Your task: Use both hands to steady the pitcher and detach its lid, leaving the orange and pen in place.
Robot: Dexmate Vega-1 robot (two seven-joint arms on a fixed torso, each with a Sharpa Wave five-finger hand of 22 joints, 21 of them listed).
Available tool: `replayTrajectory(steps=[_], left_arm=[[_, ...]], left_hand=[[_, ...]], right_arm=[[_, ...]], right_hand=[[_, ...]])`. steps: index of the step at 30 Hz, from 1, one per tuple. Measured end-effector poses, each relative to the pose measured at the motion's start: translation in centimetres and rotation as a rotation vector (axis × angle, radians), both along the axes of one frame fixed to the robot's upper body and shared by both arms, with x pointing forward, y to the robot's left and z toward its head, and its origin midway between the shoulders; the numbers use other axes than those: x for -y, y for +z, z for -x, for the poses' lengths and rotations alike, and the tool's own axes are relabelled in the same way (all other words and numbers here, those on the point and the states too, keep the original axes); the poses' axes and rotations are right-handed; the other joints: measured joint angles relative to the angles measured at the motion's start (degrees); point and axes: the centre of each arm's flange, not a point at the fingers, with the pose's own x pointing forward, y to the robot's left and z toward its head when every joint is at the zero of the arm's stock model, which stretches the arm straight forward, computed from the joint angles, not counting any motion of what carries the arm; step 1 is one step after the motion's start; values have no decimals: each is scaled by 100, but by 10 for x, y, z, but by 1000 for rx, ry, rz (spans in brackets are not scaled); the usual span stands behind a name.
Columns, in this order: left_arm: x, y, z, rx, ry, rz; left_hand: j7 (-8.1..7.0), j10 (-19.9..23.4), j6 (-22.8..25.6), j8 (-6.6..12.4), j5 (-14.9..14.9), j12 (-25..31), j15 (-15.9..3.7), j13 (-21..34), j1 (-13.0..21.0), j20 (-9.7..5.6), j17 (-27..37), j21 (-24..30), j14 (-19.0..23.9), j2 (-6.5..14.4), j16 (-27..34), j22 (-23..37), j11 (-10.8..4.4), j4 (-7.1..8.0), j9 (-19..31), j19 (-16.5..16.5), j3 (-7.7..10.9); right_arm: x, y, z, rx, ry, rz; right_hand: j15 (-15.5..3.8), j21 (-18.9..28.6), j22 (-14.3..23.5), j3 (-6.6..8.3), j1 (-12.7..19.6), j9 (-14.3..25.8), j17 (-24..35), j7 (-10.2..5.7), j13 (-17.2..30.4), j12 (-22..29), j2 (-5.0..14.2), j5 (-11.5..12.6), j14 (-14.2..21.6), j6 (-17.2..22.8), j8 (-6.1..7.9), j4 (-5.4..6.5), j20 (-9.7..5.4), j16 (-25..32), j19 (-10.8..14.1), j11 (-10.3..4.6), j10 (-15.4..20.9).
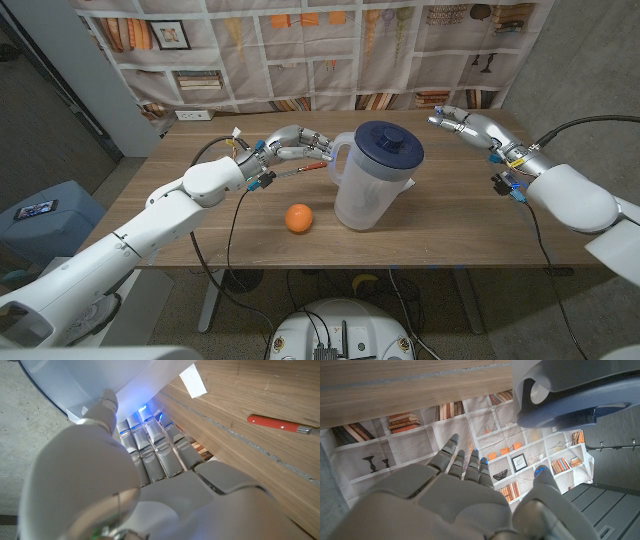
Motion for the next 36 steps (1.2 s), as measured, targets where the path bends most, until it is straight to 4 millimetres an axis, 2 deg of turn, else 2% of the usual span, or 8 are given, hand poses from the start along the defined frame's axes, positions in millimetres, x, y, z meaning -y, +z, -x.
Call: replayTrajectory(steps=[13, 14, 17, 20, 25, 26, 32, 36], left_arm=[[3, 4, 1, 6, -1, -7], [3, 4, 1, 4, 1, -9], [4, 5, 1, 4, 0, -12], [5, 6, 1, 7, -2, -13], [6, 7, 2, 10, -4, -14], [6, 6, 1, 6, -2, -18], [7, 7, 1, 5, -3, -22], [7, 7, 1, 4, -3, -24]], left_hand=[[-19, 1, 19, -43, 18, -13, -13, 0, -8, 0, 4, 0, 13, 8, -16, 0, -1, -7, -16, 0, -23], [-19, 1, 19, -43, 19, -13, -13, 1, -8, 0, 4, 0, 13, 8, -16, 0, -2, -7, -22, 0, -23], [-19, 2, 19, -39, 19, -14, -13, 2, -9, 0, 5, 0, 14, 9, -17, 0, -1, -7, -23, 0, -23], [-19, 2, 19, -20, 19, -14, -13, 2, -12, 0, 5, 0, 14, 12, -17, 0, -1, 14, -22, 0, -46], [-20, 60, 20, -20, 19, -20, -37, 1, -13, 0, 5, 0, 38, 13, -17, 0, -2, 1, -22, 0, -62], [-20, 60, 20, -20, 19, -20, -44, 1, -13, 0, 5, 0, 45, 13, -17, 0, -2, 1, -22, 0, -62], [-20, 69, 20, -20, 18, -31, -44, 0, -12, 10, 5, 0, 45, 13, -18, 0, -11, 1, -20, 10, -63], [-40, 70, 41, -20, 18, -35, -44, -1, -12, 10, 5, 0, 45, 12, -31, 0, -11, -1, -18, 10, -77]], right_arm=[[-9, 10, 14, -49, -20, 120], [-16, 24, 26, -14, -12, 142], [-20, 29, 32, -9, -11, 170], [-22, 30, 33, -18, -15, 194], [-22, 26, 31, -43, -22, 227], [-31, 41, 44, 6, -12, 243], [-37, 48, 50, 16, -13, 299], [-41, 52, 52, 20, -12, 332]], right_hand=[[72, 0, 0, 147, 389, 27, -27, 41, 48, 0, -13, 26, -72, -101, 15, -294, 104, 0, -22, 30, -31], [72, 0, 0, 157, 390, 26, -27, 41, 50, 0, -14, 28, -72, -101, 37, -321, 105, 0, -23, 30, -31], [102, 0, 0, 199, 517, 52, -27, 39, 50, 0, -21, 73, -103, -99, 46, -373, 144, 0, -44, 30, -31], [102, 0, 0, 249, 640, 53, -50, -23, 78, 15, -35, 117, -103, -37, 71, -423, 219, 0, -14, 27, -28], [133, 0, 0, 311, 841, 53, -53, -154, 103, 43, -135, 193, -72, 26, 125, -485, 263, 0, 7, -158, 30], [133, 0, 0, 326, 843, 52, -54, -166, 103, 43, -133, 214, -72, 24, 125, -500, 281, 0, -13, -158, 30], [133, -8, 0, 350, 1064, 79, -53, -372, 123, 43, -155, 256, -72, 45, 147, -524, 379, 0, -112, -311, 81], [174, -45, 0, 393, 1137, 79, -53, -432, 129, 43, -218, 279, -113, 24, 147, -515, 465, 0, -199, -312, 81]])
